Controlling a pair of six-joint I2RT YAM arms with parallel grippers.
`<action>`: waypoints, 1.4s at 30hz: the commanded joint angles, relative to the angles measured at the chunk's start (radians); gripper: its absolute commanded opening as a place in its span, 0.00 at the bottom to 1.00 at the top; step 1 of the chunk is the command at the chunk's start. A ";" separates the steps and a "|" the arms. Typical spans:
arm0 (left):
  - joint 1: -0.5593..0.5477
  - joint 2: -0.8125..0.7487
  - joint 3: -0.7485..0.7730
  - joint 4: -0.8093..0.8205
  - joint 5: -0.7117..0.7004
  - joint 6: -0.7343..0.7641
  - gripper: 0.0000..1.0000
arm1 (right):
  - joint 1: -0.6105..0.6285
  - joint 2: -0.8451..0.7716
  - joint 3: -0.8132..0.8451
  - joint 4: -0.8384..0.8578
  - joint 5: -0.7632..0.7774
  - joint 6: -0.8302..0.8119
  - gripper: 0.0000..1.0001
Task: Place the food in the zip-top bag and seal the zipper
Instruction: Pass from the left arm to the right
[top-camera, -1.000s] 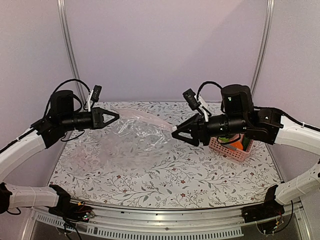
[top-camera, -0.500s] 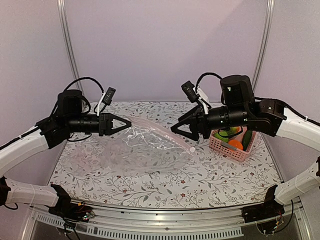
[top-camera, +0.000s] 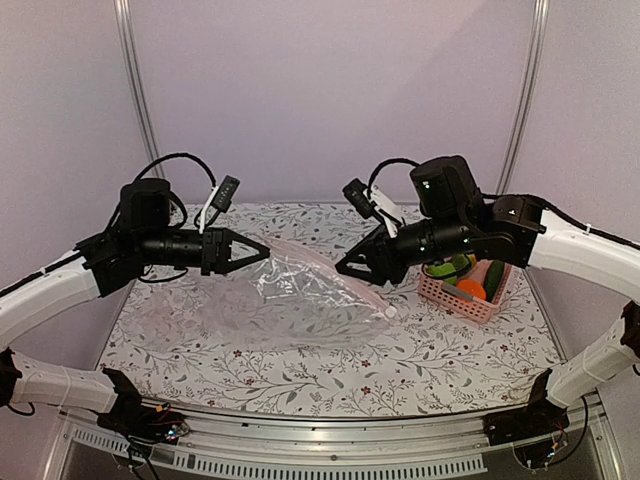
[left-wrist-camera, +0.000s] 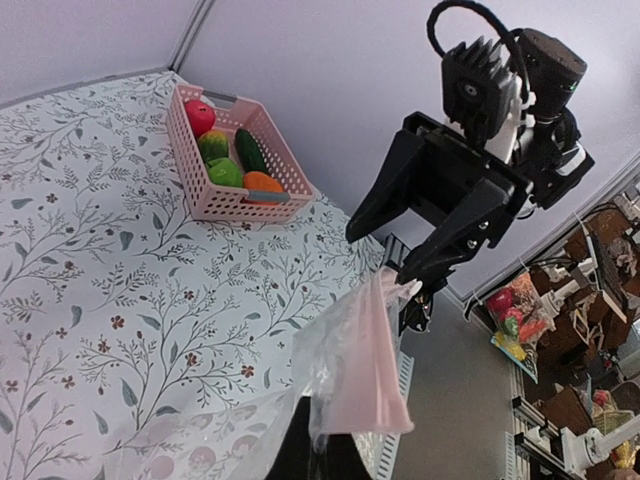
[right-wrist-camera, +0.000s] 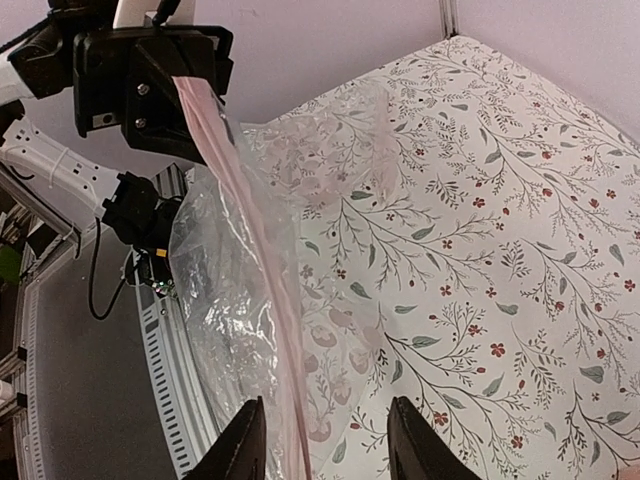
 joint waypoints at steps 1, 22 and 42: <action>-0.021 0.011 0.033 0.009 0.020 0.018 0.00 | 0.003 0.021 0.038 -0.027 0.022 -0.002 0.37; -0.048 0.032 0.049 0.005 0.041 0.032 0.00 | 0.003 0.050 0.042 -0.015 -0.048 0.007 0.04; -0.059 0.058 0.071 -0.005 0.042 0.043 0.00 | 0.003 0.055 0.033 0.014 -0.069 0.006 0.07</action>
